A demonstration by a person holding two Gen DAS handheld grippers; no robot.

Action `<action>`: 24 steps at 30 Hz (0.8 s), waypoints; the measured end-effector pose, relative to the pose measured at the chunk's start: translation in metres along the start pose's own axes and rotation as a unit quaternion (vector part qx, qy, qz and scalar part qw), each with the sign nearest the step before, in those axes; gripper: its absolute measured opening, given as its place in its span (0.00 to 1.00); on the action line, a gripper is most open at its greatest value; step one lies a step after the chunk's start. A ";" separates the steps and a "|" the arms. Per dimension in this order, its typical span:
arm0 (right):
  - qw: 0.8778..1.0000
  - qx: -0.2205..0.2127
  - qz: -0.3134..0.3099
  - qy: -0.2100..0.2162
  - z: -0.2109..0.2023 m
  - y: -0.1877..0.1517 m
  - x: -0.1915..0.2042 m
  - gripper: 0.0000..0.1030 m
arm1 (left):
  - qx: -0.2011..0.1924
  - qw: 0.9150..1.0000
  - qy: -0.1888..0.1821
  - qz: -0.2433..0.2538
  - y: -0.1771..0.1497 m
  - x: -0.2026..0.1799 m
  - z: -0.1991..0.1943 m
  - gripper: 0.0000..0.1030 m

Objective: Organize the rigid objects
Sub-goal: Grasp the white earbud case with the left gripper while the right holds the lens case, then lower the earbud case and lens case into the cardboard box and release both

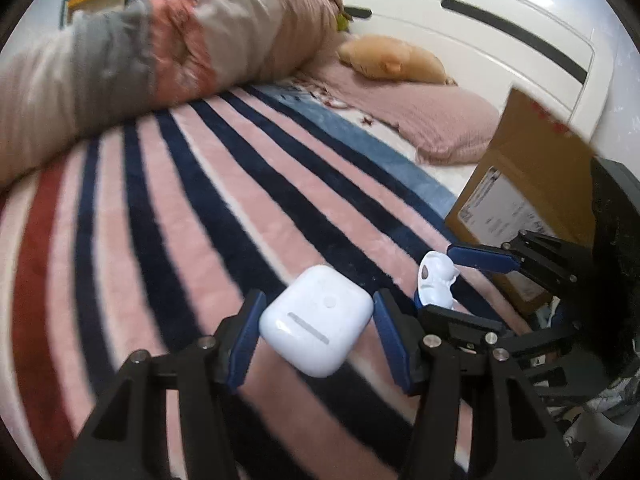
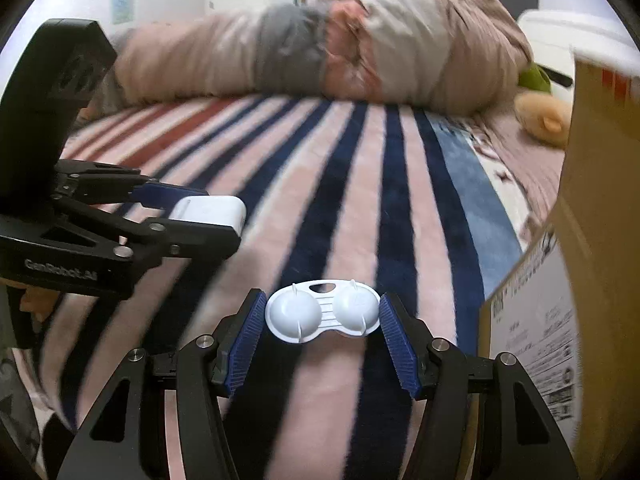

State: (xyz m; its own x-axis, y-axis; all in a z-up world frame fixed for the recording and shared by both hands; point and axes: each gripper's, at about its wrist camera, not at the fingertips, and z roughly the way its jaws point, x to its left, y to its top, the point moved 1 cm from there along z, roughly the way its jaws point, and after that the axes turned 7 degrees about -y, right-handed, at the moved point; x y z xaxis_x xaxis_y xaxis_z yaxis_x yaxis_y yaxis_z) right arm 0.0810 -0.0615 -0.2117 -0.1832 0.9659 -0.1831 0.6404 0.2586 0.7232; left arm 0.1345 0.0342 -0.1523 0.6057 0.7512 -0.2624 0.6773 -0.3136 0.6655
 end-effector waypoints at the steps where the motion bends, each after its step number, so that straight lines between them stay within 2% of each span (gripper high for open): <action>1: 1.000 -0.005 -0.003 0.004 -0.005 0.003 0.002 0.53 | -0.006 1.000 0.005 -0.001 0.000 -0.001 -0.013 0.51; 5: 0.999 -0.038 -0.019 0.030 -0.042 0.017 0.015 0.53 | -0.023 0.999 0.027 -0.010 0.003 -0.018 -0.063 0.51; 9: 0.995 -0.069 -0.038 0.054 -0.084 0.031 0.022 0.53 | -0.052 0.999 0.016 -0.007 0.014 -0.049 -0.108 0.51; 13: 0.992 -0.102 -0.046 0.050 -0.123 0.037 0.012 0.53 | -0.072 0.997 -0.002 0.011 0.029 -0.084 -0.137 0.51; 18: 0.991 -0.126 -0.022 0.047 -0.157 0.033 -0.024 0.53 | -0.086 0.994 -0.051 0.034 0.054 -0.130 -0.138 0.51; 21: 0.991 -0.134 -0.008 0.023 -0.170 0.027 -0.058 0.53 | -0.079 0.993 -0.064 0.060 0.072 -0.166 -0.121 0.51; 24: 0.992 -0.126 0.007 0.007 -0.171 0.020 -0.091 0.53 | -0.065 0.992 -0.075 0.074 0.088 -0.192 -0.098 0.51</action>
State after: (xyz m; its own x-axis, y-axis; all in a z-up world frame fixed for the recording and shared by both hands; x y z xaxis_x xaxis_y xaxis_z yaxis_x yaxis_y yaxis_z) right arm -0.0173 -0.1470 -0.0669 -0.1861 0.9687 -0.1641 0.4373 0.2312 0.8691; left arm 0.0371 -0.0806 0.0246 0.7566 0.6042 -0.2500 0.5224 -0.3286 0.7869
